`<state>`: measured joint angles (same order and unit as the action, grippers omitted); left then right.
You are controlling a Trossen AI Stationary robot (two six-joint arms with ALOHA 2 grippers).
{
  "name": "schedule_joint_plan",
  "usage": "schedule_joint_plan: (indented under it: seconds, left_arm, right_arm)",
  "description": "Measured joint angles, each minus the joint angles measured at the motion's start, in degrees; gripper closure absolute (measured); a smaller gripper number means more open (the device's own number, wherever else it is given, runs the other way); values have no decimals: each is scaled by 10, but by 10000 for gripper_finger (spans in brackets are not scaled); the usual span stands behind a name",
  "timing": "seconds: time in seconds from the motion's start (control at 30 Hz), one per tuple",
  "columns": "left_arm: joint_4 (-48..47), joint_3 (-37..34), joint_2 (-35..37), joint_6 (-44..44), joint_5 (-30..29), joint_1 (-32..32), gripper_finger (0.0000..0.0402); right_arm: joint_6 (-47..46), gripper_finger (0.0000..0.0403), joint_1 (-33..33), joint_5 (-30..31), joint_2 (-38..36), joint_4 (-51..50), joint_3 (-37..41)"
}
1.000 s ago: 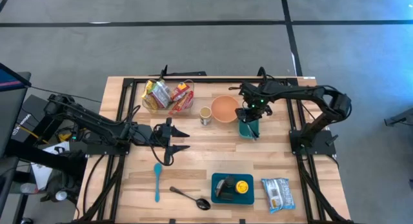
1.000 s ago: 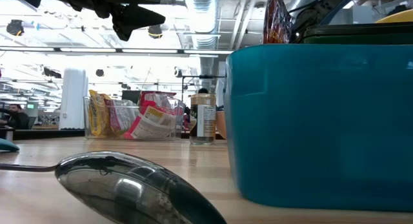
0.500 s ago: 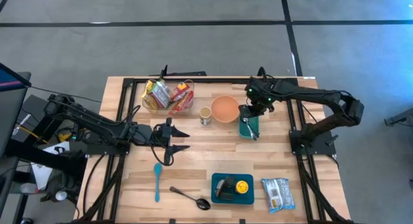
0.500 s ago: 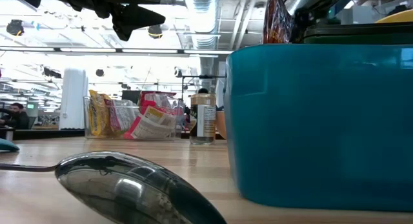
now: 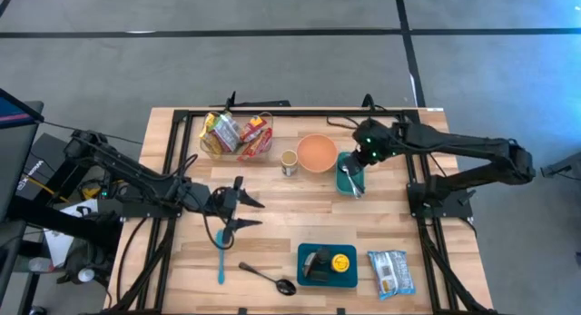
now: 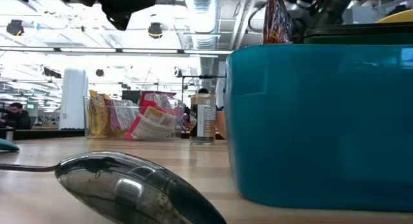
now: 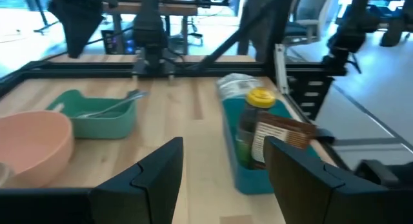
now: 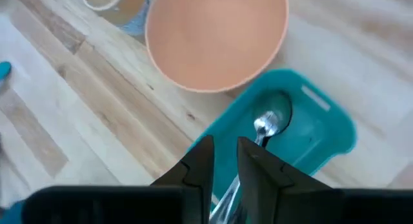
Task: Pick & Place Food Item
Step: Put the black spoon into the green bin
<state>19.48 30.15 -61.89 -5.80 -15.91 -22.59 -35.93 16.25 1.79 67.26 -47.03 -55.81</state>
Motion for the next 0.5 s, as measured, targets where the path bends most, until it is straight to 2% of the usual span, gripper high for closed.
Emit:
schedule_joint_plan:
  seconds: [0.2, 0.5]
  left_arm:
    - [15, 0, -10, 0, 1, -25, 192]
    - [121, 0, -66, 0, 3, -40, 192]
  right_arm:
    - [0, 340, -85, 108, -25, 19, 0]
    - [-14, 340, -216, 219, -23, 78, 0]
